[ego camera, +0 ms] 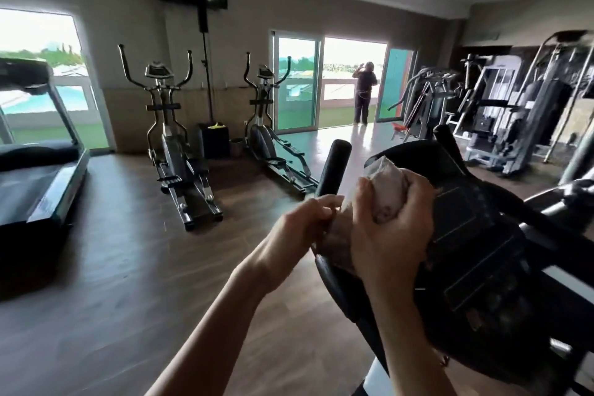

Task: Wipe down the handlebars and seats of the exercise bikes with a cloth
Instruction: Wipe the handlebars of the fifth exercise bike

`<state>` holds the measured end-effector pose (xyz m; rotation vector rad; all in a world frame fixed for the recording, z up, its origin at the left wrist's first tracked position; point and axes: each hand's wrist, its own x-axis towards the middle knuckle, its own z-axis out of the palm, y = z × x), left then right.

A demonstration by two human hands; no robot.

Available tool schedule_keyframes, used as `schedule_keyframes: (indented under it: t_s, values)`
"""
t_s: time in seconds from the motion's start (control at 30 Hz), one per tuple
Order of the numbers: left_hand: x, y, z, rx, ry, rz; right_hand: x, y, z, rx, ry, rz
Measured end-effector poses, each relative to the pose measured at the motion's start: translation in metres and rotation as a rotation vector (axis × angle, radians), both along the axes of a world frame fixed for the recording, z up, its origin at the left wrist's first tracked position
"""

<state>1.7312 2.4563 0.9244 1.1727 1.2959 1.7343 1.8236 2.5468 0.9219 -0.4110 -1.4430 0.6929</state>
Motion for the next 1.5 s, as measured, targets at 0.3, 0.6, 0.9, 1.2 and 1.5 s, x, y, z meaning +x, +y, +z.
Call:
schedule_keyframes:
  t_s: [0.3, 0.6, 0.9, 1.2, 1.5]
  values:
    - [-0.104, 0.045, 0.047, 0.302, 0.132, 0.558, -0.077, 0.024, -0.005, 0.036, -0.365, -0.456]
    - [-0.138, 0.114, 0.060, 0.204, 0.563, -0.038, -0.109, 0.012, -0.011, 0.071, -0.370, -0.731]
    - [-0.162, 0.123, 0.046, 0.247, 0.334, -0.308, -0.113, -0.026, -0.037, 0.084, -0.712, -0.575]
    - [-0.168, 0.130, 0.039, 0.260, 0.197, -0.429, -0.103, -0.014, -0.039, 0.171, -0.752, -0.783]
    - [-0.189, 0.154, 0.052, 0.221, 0.119, -0.656, -0.162, 0.022, 0.004, 0.123, -0.617, -1.132]
